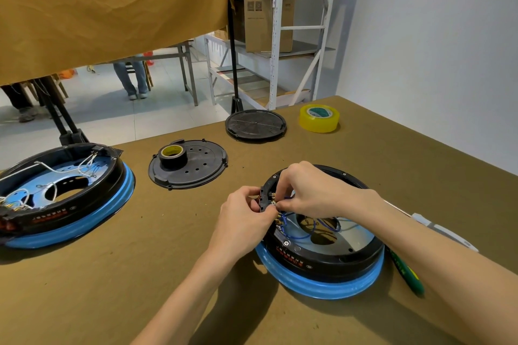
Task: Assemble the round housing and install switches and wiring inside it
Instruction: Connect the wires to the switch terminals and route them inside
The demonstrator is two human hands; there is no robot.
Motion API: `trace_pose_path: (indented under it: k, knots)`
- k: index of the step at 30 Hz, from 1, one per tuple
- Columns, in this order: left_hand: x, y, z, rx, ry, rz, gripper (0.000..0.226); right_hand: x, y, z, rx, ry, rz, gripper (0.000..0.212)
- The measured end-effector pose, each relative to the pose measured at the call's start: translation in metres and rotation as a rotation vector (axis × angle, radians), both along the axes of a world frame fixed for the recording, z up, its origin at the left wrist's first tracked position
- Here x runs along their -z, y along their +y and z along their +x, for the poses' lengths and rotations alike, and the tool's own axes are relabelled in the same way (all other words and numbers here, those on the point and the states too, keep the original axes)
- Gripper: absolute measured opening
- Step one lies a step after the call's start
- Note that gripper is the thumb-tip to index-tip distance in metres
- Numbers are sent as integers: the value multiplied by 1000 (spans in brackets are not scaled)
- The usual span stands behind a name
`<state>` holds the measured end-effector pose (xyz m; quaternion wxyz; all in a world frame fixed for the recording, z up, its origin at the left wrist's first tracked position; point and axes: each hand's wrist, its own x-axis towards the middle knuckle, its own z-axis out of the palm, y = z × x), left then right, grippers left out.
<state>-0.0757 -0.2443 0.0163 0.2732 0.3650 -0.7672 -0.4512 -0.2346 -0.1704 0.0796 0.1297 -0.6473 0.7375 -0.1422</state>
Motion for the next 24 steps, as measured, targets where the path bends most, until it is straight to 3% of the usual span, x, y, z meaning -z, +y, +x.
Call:
trace_pose_path:
  k: [11,24]
  knots:
    - [-10,9,10,-127,-90,-165,27,4,9,-2,18,-69,-73,11]
    - [-16,21,9,-191,-120,-261,43,14,4,-1,-37,-53,-112,4]
